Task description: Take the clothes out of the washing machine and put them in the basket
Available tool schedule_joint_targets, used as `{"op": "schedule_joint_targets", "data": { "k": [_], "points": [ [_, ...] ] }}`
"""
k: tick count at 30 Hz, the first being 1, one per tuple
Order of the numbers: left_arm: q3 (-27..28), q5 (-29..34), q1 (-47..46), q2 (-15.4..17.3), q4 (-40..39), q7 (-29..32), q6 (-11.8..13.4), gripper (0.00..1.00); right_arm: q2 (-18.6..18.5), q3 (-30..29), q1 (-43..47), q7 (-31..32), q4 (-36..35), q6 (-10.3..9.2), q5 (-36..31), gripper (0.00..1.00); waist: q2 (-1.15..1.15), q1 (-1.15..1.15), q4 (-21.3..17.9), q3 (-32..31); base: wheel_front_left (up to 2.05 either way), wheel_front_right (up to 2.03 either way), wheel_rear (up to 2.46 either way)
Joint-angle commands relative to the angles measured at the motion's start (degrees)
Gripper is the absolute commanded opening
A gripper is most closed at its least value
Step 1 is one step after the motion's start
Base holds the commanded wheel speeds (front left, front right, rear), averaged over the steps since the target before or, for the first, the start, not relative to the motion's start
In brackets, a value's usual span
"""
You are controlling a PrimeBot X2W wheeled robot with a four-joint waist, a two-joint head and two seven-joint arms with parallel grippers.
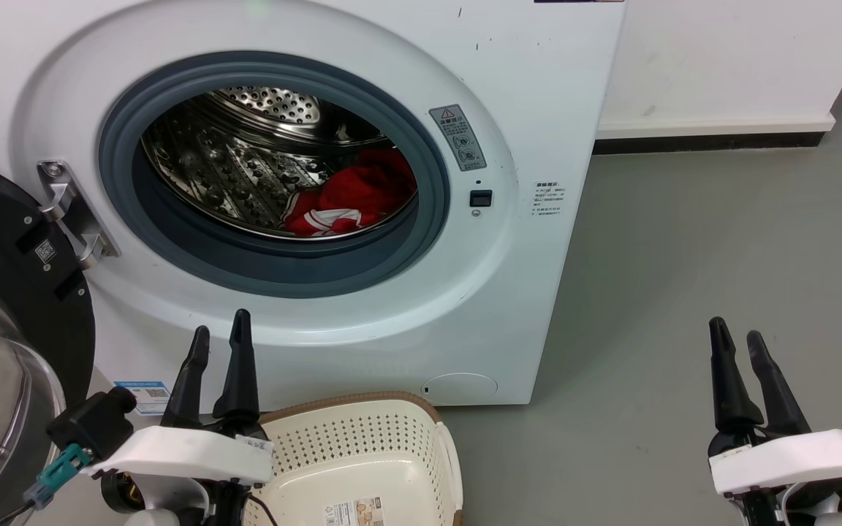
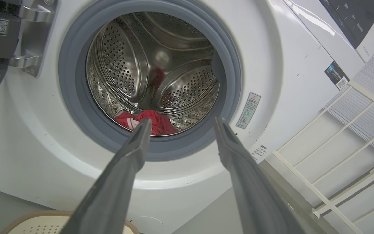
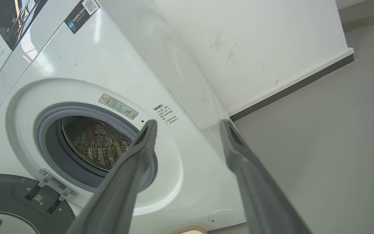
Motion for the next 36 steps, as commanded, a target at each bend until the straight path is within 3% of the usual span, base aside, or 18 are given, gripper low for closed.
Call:
{"op": "schedule_joint_targets", "data": {
  "k": [1,15,36],
  "points": [
    [-0.3,2.3,-0.1,0.2,-1.0,-0.6,0.4,1.00,0.0,0.2,0.0,-0.6,-1.0,0.02,-2.3,1.00,0.00,0.00,0.0,0.0,0.00,0.00,0.00],
    [-1.6,13.4,0.7,0.5,-1.1,-2.9,1.6,1.00,0.0,0.4,0.9,-2.5,-1.4,0.01,-15.5,1.00,0.00,0.00,0.0,-0.2,0.00,0.00,0.00],
    [-3.6,24.5,1.4,1.6,0.2,-5.7,3.7,1.00,0.0,0.6,1.9,-1.9,-1.8,0.01,-27.4,1.00,0.00,0.00,-0.2,-0.4,0.00,0.00,0.00]
  ]
}}
